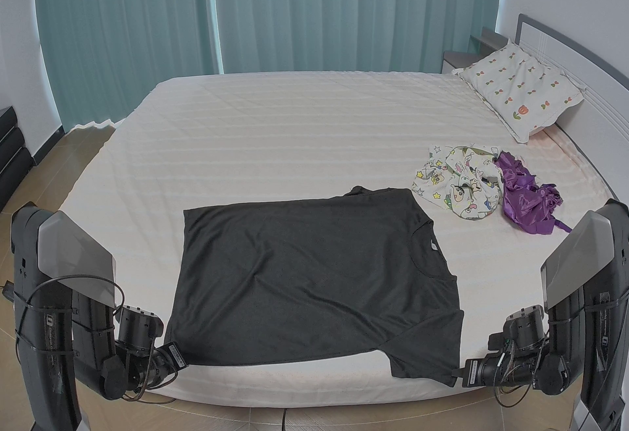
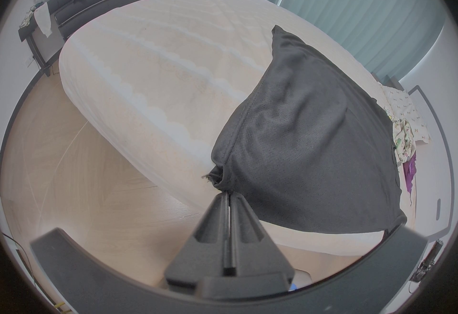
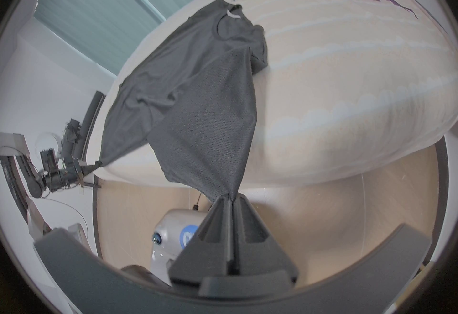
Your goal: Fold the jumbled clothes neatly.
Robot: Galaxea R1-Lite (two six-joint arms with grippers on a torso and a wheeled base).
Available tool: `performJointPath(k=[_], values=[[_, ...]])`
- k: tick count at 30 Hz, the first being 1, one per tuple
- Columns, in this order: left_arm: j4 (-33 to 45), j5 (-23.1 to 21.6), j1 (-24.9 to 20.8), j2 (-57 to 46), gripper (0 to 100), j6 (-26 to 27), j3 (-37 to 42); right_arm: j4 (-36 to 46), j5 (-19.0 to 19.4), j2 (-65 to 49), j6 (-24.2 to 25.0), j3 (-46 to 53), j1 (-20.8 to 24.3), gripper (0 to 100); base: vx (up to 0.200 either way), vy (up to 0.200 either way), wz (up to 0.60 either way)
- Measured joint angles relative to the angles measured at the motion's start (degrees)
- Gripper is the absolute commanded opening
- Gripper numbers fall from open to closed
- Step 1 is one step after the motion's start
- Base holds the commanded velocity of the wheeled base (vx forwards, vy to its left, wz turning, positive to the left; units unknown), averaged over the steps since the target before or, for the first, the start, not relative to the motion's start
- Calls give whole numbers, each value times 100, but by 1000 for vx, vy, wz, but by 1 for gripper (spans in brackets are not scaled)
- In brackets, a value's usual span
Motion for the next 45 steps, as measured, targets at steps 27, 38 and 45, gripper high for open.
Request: performJointPath(k=[27,38,45], values=[[4,62,-2,-400,100,578,575,853,-78,-469,-661,13,6,100,0,0,0],[1,13,85,-1287,100,380,375,-455,611,-590,525,-127,-680,100,0,0,0],[12,-6,146,-1519,100,73,165,-466,663,-745,1376,-625,-846,100,200,0,0]])
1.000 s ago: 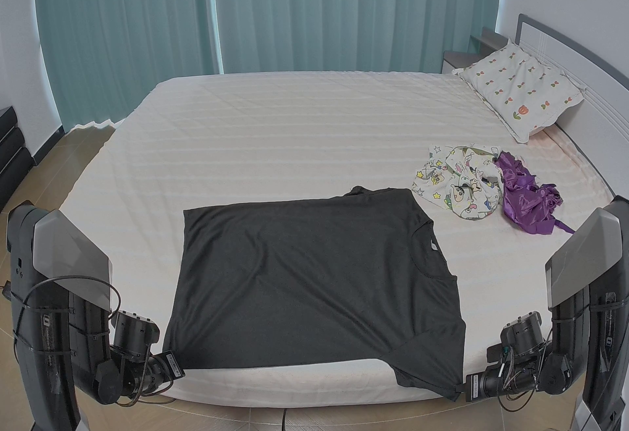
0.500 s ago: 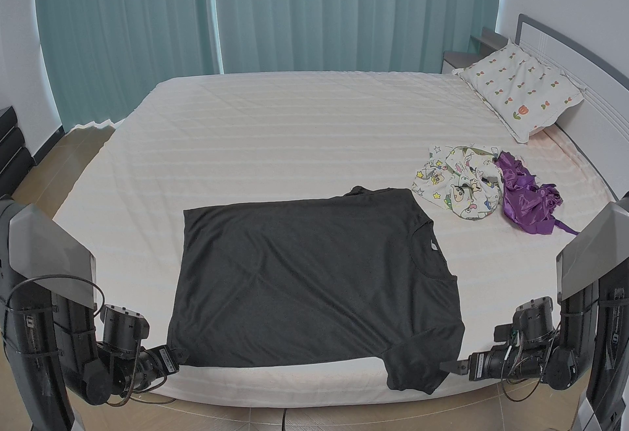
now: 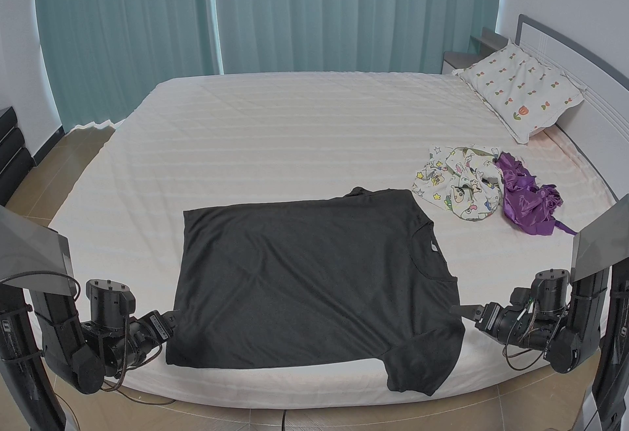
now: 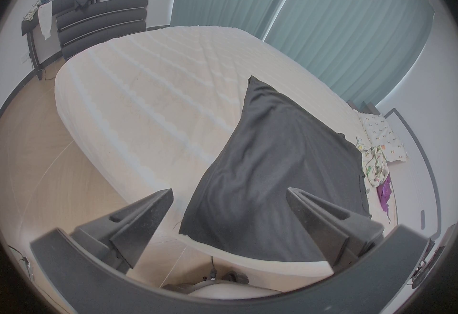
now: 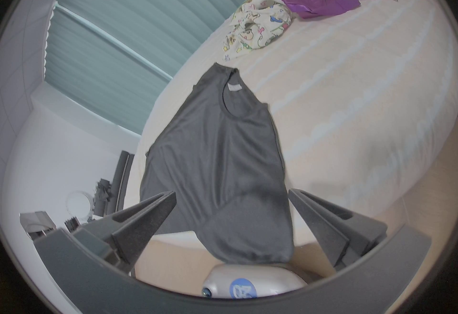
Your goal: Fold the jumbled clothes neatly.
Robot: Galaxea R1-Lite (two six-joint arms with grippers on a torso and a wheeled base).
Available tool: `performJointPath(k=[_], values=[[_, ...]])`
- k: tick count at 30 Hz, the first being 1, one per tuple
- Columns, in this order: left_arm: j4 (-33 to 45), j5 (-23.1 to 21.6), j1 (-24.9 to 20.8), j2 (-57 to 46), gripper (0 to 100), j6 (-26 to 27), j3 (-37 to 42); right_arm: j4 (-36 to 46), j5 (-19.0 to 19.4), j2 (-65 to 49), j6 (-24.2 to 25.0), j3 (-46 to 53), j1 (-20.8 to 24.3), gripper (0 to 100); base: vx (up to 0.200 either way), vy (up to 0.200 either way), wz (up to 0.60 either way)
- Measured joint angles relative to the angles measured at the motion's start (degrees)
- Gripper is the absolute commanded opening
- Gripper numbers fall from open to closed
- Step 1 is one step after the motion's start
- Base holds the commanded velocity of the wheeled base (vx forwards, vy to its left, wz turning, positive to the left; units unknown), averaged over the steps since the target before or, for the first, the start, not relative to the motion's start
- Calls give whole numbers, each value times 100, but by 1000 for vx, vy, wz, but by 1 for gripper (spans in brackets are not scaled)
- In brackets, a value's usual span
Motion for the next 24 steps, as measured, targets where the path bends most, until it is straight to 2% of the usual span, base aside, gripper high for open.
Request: performJointPath(k=[11,24], values=[[-6,-20,28,-63,100,-32,-68,0,-9,0,163,-277,-144,100,200,0,0],[-9,-30,39,-71,100,-158,-193,-5,-11,66,167,-288,-149,100,0,15,0]])
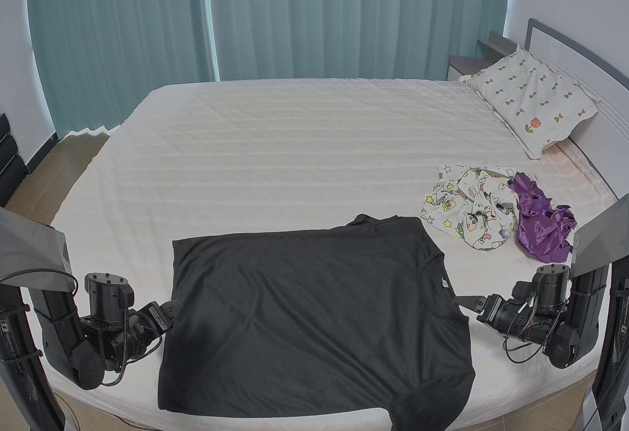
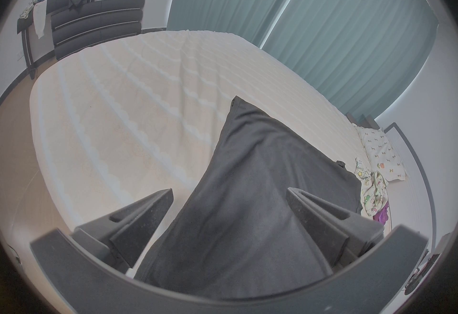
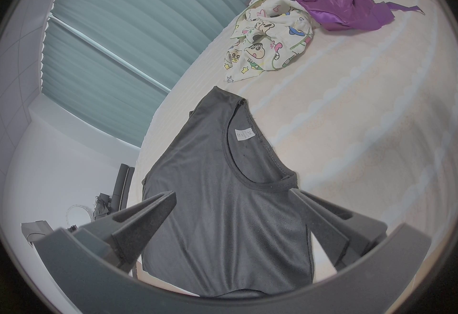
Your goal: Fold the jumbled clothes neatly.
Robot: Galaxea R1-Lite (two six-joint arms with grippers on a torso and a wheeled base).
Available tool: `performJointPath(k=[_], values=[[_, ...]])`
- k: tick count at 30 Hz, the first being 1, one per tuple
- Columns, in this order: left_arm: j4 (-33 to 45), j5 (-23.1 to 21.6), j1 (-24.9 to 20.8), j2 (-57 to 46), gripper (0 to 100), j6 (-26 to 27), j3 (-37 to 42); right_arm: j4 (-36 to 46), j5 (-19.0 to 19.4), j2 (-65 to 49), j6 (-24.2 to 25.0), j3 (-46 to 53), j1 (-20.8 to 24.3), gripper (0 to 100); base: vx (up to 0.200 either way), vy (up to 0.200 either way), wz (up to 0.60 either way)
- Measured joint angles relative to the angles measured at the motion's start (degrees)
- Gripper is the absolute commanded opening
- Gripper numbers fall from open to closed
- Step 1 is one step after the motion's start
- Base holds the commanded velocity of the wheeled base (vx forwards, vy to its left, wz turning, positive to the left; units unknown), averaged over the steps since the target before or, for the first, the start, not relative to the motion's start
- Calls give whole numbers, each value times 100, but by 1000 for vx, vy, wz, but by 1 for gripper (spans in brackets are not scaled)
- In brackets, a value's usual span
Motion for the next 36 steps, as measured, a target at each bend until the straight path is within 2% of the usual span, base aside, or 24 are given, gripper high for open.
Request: performJointPath(k=[11,26,32,36], values=[[-2,-5,127,2,100,-27,-82,2,-2,20,-2,6,17,100,0,200,0],[-4,-22,157,60,100,-161,-176,0,-5,55,-4,11,48,100,0,0,0],[-2,-32,176,84,100,-244,-182,0,-6,59,-6,17,59,100,200,0,0],[-4,-38,155,99,100,-262,-182,0,-9,61,-9,22,59,100,0,0,0]])
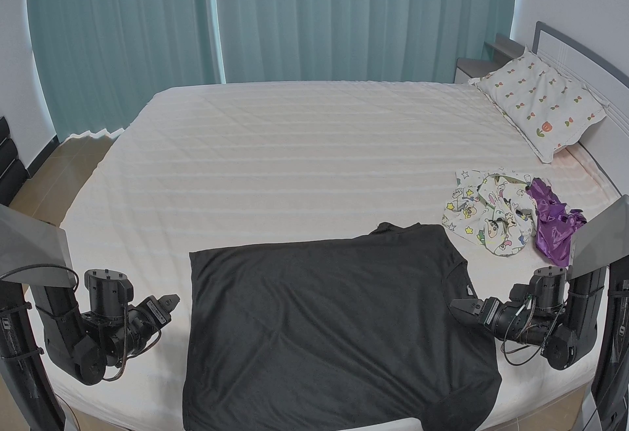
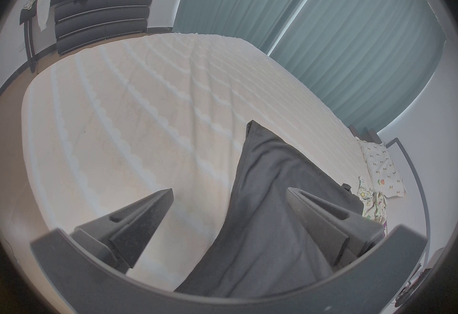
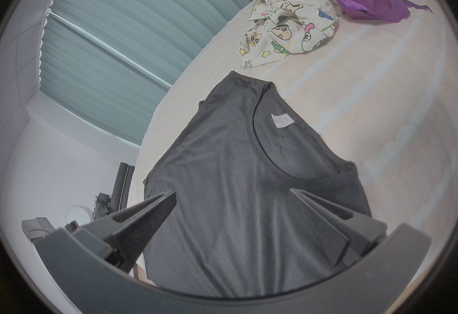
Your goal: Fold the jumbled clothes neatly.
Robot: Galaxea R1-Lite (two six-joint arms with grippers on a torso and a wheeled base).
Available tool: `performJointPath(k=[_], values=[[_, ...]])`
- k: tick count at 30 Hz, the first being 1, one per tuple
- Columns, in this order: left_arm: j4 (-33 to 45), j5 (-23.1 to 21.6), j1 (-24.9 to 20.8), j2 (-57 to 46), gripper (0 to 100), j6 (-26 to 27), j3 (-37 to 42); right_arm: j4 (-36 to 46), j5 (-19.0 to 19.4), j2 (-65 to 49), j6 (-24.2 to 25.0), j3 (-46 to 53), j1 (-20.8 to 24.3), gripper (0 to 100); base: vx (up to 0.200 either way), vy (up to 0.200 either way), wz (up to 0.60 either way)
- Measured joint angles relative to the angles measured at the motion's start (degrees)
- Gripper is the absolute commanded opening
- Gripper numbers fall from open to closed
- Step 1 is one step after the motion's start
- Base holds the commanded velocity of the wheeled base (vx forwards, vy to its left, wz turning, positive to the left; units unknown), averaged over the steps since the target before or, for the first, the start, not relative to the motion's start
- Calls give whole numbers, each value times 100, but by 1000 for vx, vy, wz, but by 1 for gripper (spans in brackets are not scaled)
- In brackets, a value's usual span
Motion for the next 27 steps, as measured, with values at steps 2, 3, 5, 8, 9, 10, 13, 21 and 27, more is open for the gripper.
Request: performJointPath(k=[2,3,5,8,9,10,13,21,27], values=[[1,0,-28,5,100,-69,-20,0,2,0,2,0,0,100,0,0,0],[-2,2,-54,6,100,-112,-50,0,0,0,2,1,0,100,0,0,0],[6,0,-117,16,100,-154,-122,0,0,0,0,9,5,100,0,0,0],[15,5,-169,46,100,-178,-238,0,0,-2,2,22,16,100,0,0,0],[33,6,-183,69,100,-178,-308,0,2,-2,2,26,16,100,0,0,0],[48,11,-185,94,100,-176,-383,2,2,-2,2,28,18,100,0,0,0],[279,22,-185,207,100,-165,-850,0,4,-5,5,33,18,100,0,0,0],[1618,39,-158,656,100,-151,-2778,0,9,-9,9,39,22,100,0,0,0],[2147,52,-128,1392,100,-55,-4179,0,9,-9,9,44,27,100,0,0,0]])
